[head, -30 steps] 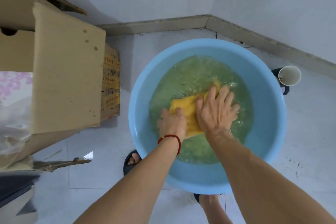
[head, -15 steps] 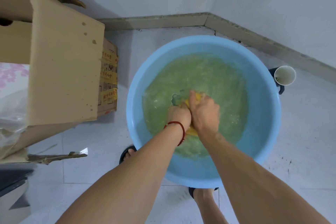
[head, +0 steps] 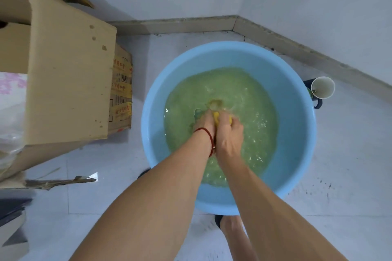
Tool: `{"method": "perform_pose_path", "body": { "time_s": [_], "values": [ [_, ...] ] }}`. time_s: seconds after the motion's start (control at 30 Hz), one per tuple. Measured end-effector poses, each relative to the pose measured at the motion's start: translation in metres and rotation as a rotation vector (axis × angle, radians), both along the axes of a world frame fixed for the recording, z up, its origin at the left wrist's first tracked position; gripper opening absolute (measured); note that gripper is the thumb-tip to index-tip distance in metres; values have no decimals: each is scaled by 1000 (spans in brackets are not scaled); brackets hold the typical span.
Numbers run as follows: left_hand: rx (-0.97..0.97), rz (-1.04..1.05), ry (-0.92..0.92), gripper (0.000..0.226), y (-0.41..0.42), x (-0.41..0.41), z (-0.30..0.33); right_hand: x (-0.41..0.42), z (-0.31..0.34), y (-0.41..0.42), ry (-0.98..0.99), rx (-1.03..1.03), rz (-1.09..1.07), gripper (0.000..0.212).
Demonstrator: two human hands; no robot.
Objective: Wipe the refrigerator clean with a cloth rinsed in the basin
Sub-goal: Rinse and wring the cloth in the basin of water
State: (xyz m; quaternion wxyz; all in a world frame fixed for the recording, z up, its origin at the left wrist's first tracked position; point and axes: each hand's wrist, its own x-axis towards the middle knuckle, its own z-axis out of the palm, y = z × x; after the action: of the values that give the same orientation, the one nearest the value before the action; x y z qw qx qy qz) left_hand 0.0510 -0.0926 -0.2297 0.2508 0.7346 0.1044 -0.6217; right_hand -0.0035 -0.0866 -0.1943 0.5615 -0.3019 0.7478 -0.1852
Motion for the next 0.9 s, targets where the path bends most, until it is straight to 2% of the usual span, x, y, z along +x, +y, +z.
{"method": "perform_pose_path", "body": {
  "time_s": [0.03, 0.1, 0.13, 0.27, 0.33, 0.4, 0.5, 0.53, 0.6, 0.67, 0.7, 0.73, 0.8, 0.9],
  "values": [
    [-35, -43, -45, 72, -1, 1, 2, 2, 1, -3, 41, -21, 7, 23],
    [31, 6, -7, 42, 3, 3, 0, 4, 0, -11, 114, -69, 51, 33],
    [89, 11, -21, 38, 6, 4, 5, 3, 1, -16, 156, -78, 99, 39],
    [106, -187, -245, 48, 8, 2, 45, -8, 1, -30, 451, -100, 510, 46],
    [80, -188, -263, 49, 11, 6, 65, -10, 4, -36, 547, -124, 714, 53],
    [18, -183, -249, 45, 14, 11, 87, -18, 11, -44, 602, -62, 808, 62],
    [-118, -177, -137, 38, 11, 21, 126, -45, 32, -48, 546, 75, 851, 62],
    [-157, -180, -88, 34, 8, 23, 141, -58, 40, -46, 547, 35, 861, 54],
    [-239, -206, -12, 27, 4, 24, 164, -82, 61, -36, 490, -193, 846, 41],
    [-316, -246, 19, 21, 0, 25, 182, -92, 85, -23, 263, -370, 931, 90],
    [-340, -250, 38, 21, -2, 27, 189, -91, 92, -16, 138, -382, 984, 108],
    [-348, -245, 68, 21, -5, 28, 197, -87, 101, -11, 56, -396, 1022, 114],
    [-322, -192, 170, 23, -5, 38, 210, -71, 108, -6, -22, -414, 1005, 106],
    [-254, -17, 231, 26, 0, 60, 223, -49, 121, -18, 21, -387, 919, 53]
  ]
}}
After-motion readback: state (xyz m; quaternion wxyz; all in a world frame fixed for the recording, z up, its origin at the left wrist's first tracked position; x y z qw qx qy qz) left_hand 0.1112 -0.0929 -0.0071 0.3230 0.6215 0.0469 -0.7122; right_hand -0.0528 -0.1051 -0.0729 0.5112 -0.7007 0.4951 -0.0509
